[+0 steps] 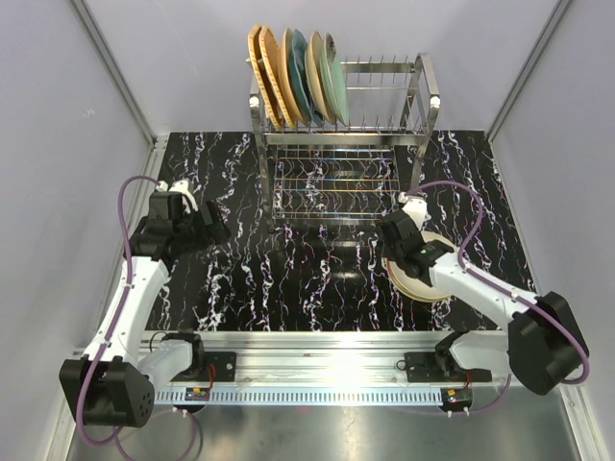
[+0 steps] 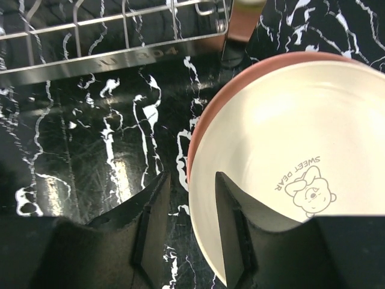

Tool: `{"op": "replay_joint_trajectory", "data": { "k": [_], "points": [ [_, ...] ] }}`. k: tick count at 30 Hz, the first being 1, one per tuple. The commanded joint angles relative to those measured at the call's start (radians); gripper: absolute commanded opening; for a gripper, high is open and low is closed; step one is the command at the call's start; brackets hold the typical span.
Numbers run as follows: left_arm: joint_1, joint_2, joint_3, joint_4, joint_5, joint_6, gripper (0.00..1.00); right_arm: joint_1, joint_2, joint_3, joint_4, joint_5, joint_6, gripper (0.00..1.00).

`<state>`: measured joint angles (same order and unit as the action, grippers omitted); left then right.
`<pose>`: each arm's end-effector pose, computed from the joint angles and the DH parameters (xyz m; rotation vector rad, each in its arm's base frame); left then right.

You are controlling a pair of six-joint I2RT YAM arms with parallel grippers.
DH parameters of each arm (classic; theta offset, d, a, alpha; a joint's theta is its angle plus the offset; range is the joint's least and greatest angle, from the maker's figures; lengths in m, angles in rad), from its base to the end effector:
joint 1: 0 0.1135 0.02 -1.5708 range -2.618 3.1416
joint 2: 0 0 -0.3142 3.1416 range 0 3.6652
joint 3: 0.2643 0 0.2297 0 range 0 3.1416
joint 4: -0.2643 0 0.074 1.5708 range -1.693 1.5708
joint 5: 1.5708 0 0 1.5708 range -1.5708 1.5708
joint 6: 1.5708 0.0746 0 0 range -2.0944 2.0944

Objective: Load the plates into the dish rack
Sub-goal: Grab a plate with the right arm

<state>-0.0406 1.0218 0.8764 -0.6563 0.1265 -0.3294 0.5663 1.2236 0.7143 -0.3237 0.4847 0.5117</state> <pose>0.1865 -0.0170 0.3024 -0.2830 2.3720 -0.3264 0.2128 0.0941 0.2496 0.1552 2.2795 -0.0312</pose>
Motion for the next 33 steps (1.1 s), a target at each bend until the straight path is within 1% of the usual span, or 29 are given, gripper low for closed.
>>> {"op": "replay_joint_trajectory", "data": {
  "k": [1,9,12,15,20,22,23,24,28,30,31,33],
  "points": [
    [0.007,-0.022,0.012,0.034,0.01,0.012,0.99,-0.003,0.039,0.011,0.044,0.014,0.021,0.44],
    [0.007,-0.02,0.013,0.037,0.03,0.009,0.99,-0.003,0.126,0.022,0.071,-0.008,0.024,0.44],
    [0.01,-0.022,0.013,0.038,0.042,0.01,0.99,-0.005,0.148,0.031,0.068,-0.006,0.022,0.41],
    [0.011,-0.028,0.009,0.044,0.056,0.013,0.99,-0.003,0.149,0.037,0.063,-0.003,0.024,0.35],
    [0.013,-0.031,0.007,0.046,0.055,0.013,0.99,-0.003,0.146,0.039,0.054,0.006,0.017,0.31],
    [0.015,-0.031,0.009,0.044,0.048,0.01,0.99,-0.003,0.136,0.037,0.049,0.012,0.017,0.24],
    [0.015,-0.031,0.007,0.043,0.047,0.01,0.99,-0.003,0.129,0.039,0.038,0.014,0.016,0.22],
    [0.015,-0.032,0.009,0.043,0.045,0.012,0.99,-0.002,0.113,0.04,0.032,0.012,0.017,0.16],
    [0.016,-0.032,0.009,0.043,0.044,0.009,0.99,-0.003,0.06,0.034,0.014,0.009,0.016,0.05],
    [0.016,-0.031,0.009,0.043,0.045,0.009,0.99,-0.003,0.03,0.034,0.0,0.009,0.016,0.04],
    [0.016,-0.031,0.01,0.043,0.044,0.009,0.99,-0.003,0.019,0.036,-0.011,0.005,0.017,0.0],
    [0.016,-0.032,0.01,0.041,0.045,0.01,0.99,-0.003,-0.012,0.037,-0.023,-0.009,0.019,0.0]
  ]
}}
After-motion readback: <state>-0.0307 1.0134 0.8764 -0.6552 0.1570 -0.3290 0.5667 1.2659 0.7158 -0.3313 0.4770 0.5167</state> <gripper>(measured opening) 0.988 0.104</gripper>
